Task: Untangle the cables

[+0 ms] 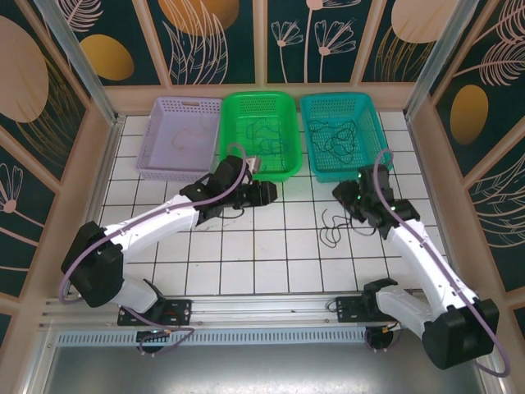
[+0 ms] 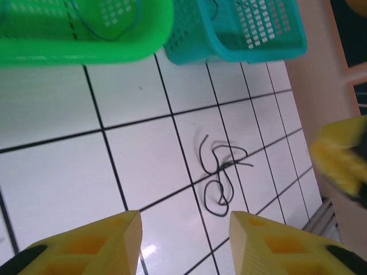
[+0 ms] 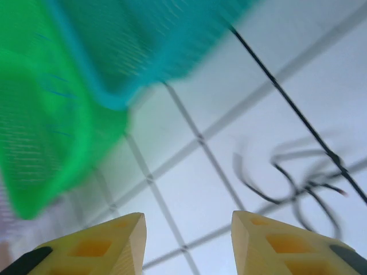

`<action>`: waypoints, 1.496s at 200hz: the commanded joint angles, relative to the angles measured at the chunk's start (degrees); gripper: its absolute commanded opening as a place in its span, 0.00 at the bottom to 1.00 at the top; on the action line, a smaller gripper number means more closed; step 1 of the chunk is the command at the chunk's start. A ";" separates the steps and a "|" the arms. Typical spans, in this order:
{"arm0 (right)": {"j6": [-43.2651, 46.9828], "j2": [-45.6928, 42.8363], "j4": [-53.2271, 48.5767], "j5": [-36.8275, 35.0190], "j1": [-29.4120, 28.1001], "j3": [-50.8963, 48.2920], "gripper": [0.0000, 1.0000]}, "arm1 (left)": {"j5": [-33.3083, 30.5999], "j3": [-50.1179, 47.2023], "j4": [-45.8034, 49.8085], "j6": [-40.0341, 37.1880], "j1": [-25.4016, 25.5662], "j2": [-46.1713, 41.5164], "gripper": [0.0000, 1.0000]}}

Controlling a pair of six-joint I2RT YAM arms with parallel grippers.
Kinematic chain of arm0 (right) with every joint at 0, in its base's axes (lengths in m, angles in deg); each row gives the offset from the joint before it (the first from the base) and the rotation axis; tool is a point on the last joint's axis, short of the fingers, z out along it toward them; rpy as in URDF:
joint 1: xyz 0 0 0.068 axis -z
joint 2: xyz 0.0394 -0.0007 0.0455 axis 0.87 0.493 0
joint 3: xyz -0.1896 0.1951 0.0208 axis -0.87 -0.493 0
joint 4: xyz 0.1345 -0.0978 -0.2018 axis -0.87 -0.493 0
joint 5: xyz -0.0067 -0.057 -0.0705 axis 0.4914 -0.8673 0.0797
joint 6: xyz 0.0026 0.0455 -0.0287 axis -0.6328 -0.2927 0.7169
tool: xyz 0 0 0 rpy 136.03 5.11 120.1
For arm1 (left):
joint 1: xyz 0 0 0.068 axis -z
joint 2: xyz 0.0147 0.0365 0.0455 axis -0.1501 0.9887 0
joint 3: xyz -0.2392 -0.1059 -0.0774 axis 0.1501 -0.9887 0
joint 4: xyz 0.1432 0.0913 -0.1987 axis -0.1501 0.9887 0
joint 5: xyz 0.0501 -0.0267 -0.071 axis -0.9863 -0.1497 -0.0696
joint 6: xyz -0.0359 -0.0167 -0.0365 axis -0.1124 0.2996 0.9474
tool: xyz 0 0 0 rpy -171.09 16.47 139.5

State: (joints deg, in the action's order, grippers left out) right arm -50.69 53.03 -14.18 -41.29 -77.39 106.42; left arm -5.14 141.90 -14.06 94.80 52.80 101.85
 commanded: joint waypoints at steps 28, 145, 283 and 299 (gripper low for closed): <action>6.13 11.10 -0.33 -6.41 -4.02 -0.03 0.42 | 0.90 -1.83 -4.71 -0.73 0.92 0.86 0.43; -0.39 27.32 15.70 -11.44 -9.86 -0.29 0.45 | -2.37 -5.90 -2.83 -0.28 0.89 -6.66 0.45; -1.65 33.16 19.77 -12.56 -9.64 -2.12 0.10 | -2.09 -5.44 -1.27 -0.01 0.91 -8.63 0.46; -3.01 29.90 17.38 -14.24 -10.47 -2.04 0.00 | -2.43 -5.50 -0.84 -0.10 0.89 -9.31 0.46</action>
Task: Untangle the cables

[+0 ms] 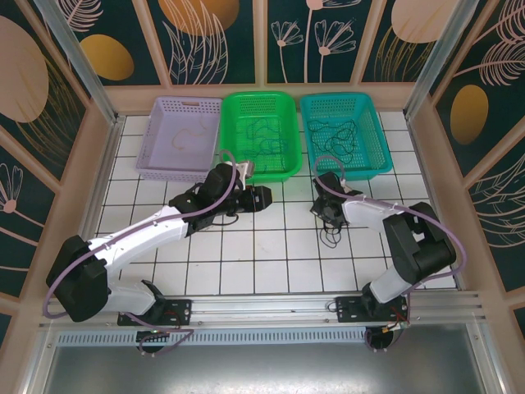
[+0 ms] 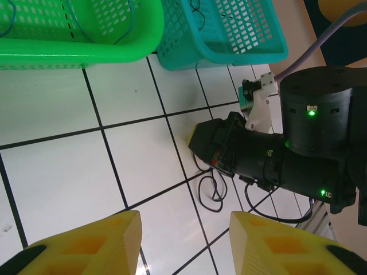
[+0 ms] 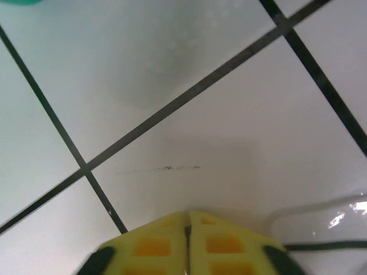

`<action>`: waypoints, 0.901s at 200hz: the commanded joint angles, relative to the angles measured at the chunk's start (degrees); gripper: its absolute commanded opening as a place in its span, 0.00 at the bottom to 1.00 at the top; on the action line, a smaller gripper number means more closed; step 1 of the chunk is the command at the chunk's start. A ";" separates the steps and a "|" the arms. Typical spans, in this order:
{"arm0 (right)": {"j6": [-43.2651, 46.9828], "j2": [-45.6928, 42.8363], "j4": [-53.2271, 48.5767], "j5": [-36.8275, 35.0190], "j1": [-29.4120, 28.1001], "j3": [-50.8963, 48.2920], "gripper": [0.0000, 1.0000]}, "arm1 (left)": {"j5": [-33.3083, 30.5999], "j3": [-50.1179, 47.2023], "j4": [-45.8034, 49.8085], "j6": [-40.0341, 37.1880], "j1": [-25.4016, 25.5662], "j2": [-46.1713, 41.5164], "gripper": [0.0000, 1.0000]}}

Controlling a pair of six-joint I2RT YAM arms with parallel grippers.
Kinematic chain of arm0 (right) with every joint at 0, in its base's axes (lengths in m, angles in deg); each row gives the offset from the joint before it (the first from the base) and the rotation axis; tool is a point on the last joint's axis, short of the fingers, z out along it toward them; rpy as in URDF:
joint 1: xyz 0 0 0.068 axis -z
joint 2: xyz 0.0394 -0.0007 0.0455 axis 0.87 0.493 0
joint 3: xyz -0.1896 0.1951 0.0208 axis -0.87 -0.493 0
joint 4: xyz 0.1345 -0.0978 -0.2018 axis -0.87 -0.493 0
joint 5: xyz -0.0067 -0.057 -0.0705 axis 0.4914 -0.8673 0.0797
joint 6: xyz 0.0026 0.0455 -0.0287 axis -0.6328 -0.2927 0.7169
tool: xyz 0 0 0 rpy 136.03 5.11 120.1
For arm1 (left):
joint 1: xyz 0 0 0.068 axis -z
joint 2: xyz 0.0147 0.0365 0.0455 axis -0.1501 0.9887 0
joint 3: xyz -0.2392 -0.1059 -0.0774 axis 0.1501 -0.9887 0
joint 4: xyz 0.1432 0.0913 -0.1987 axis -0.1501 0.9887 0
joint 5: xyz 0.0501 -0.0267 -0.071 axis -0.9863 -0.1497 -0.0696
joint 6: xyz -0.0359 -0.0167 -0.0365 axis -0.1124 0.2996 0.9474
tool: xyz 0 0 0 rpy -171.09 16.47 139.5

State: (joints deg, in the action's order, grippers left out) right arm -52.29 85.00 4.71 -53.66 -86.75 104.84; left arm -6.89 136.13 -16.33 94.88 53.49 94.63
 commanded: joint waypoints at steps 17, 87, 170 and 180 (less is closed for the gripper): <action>-2.84 -8.50 -5.10 -3.88 -2.74 0.76 0.00 | -0.98 -0.08 1.60 0.10 0.22 -2.98 0.46; -6.51 -21.97 -17.91 -1.25 -4.74 19.11 0.00 | -1.95 0.37 -1.11 3.10 0.13 -6.74 0.50; -7.16 -17.56 -7.40 11.66 -2.08 33.55 0.00 | 0.91 -3.65 -15.69 27.56 -0.24 -7.72 0.63; -7.58 -17.11 -5.91 13.33 -1.89 33.55 0.00 | 0.94 -2.01 -15.24 28.23 -0.30 -6.92 0.66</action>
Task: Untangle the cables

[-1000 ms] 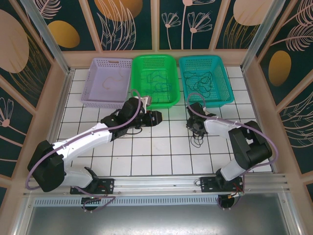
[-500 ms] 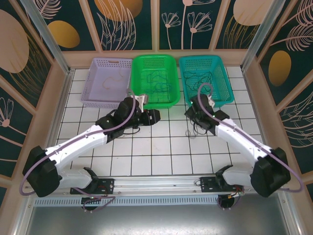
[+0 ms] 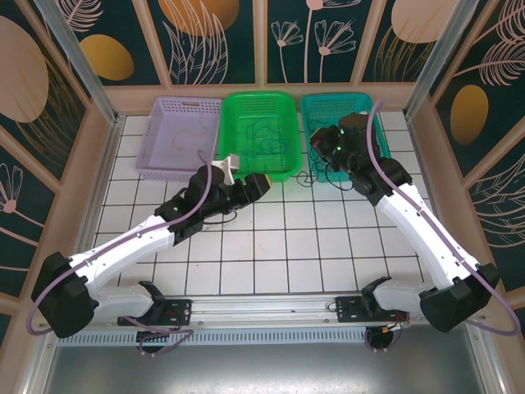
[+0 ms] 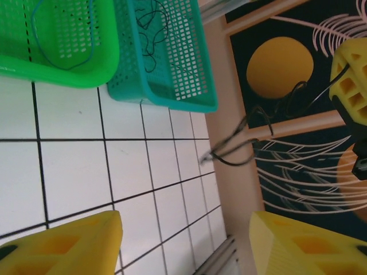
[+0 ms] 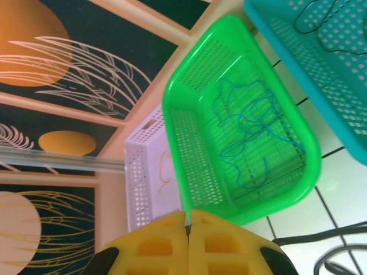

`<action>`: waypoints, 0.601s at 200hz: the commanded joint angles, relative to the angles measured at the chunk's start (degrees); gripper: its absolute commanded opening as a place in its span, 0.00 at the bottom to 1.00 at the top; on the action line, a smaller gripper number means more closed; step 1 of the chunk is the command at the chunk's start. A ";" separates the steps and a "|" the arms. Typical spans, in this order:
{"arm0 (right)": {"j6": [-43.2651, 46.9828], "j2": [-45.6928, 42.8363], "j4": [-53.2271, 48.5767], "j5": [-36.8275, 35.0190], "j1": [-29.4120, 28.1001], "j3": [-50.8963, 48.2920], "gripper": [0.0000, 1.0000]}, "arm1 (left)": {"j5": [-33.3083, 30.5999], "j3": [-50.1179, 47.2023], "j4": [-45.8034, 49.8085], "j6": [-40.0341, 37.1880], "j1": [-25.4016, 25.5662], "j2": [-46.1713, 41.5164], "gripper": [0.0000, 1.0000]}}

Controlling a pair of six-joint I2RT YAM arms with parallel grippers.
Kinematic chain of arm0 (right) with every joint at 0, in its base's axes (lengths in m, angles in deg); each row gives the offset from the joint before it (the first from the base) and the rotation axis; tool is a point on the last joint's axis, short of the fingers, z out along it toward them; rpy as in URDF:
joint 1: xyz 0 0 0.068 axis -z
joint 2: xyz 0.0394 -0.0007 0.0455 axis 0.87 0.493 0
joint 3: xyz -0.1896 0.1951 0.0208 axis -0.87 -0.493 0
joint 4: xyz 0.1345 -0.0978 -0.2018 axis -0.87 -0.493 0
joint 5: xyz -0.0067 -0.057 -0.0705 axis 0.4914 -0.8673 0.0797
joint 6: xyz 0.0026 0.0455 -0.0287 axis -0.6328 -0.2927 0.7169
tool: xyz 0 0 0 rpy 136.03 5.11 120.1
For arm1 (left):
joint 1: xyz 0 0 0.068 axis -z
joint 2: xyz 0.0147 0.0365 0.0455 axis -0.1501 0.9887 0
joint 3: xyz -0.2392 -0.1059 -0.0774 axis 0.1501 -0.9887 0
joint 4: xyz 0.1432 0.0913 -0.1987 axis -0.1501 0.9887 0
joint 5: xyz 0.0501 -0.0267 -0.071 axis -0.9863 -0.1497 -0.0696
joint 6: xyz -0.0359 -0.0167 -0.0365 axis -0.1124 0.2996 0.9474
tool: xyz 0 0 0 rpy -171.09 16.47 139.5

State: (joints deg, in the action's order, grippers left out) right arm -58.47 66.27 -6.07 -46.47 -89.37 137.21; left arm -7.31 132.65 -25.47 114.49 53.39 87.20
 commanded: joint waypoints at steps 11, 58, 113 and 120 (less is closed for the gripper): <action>-1.59 2.11 6.07 7.52 0.75 1.29 0.00 | 1.42 3.21 -5.95 9.75 -0.24 1.56 0.70; -1.72 3.11 9.31 9.90 0.66 0.47 0.00 | 7.17 3.55 -13.17 27.53 -0.29 7.76 0.73; -2.07 2.30 11.48 11.70 0.23 -1.89 0.00 | 6.21 0.17 -23.12 49.26 -0.27 10.43 0.71; -2.16 2.10 11.74 11.86 0.23 -2.29 0.00 | 6.35 0.21 -23.68 50.45 -0.27 10.64 0.72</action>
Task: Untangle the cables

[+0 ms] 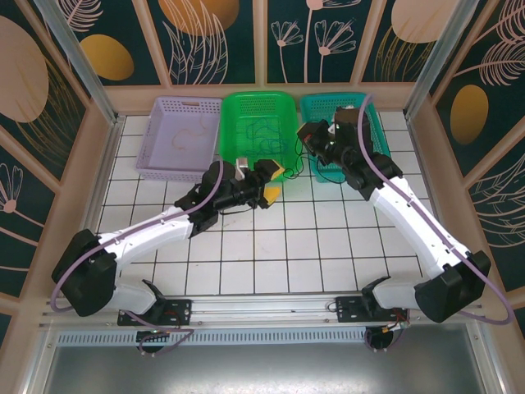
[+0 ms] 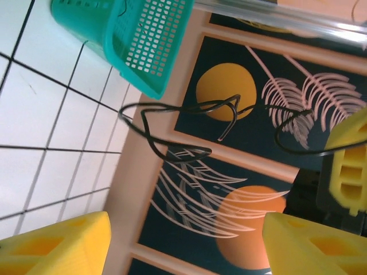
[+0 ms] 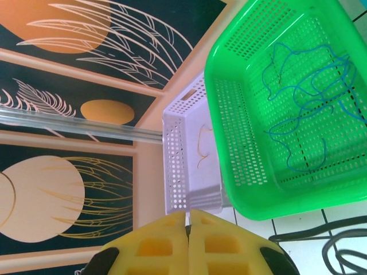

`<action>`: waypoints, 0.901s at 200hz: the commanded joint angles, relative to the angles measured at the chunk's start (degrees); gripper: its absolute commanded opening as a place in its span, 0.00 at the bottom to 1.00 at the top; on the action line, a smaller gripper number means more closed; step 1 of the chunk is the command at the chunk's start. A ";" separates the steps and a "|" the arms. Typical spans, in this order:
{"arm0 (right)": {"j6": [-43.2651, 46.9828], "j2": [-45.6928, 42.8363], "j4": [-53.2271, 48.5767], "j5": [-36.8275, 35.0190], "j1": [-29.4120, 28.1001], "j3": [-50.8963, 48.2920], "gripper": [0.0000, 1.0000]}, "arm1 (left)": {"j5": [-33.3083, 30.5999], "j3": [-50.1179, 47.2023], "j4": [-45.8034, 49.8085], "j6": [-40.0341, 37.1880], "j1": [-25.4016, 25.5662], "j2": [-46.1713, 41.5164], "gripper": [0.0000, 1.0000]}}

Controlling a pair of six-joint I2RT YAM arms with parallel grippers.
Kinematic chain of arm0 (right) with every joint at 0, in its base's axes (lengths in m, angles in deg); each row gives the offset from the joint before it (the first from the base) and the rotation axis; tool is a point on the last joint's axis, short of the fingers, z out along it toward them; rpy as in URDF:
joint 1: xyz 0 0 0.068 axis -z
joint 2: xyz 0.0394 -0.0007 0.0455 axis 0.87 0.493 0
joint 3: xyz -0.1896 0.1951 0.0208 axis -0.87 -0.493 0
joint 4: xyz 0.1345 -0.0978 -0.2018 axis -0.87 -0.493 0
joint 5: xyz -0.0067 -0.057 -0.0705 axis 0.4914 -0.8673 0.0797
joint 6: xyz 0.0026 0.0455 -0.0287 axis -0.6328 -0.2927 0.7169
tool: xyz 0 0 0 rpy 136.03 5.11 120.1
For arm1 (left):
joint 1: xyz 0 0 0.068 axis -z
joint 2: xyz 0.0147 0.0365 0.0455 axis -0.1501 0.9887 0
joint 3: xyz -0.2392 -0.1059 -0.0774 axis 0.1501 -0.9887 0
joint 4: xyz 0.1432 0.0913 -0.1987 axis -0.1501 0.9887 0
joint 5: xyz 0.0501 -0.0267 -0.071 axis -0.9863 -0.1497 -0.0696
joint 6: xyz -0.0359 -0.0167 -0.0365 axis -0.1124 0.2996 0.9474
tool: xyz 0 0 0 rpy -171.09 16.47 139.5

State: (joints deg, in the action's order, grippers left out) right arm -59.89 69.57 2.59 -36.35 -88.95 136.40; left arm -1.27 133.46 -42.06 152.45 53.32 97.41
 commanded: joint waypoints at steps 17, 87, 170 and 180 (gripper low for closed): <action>-1.03 -1.64 3.76 2.13 -0.29 -2.21 0.00 | 1.02 -0.34 -7.66 14.43 -0.16 1.30 0.73; -2.23 -3.40 3.59 2.80 -1.61 -3.51 0.00 | 1.13 0.29 -7.13 14.74 -0.26 6.10 0.59; -2.81 -5.97 1.86 2.41 0.00 -4.45 0.00 | 3.04 2.64 -2.27 2.90 -1.09 8.30 0.00; -2.52 -5.81 1.64 2.94 2.00 -3.55 0.00 | 3.32 3.19 1.86 -2.21 -1.13 7.17 0.00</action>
State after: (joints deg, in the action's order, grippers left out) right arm -62.67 64.89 4.23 -34.28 -90.16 130.94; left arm 0.52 134.16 -47.61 159.47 52.60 107.11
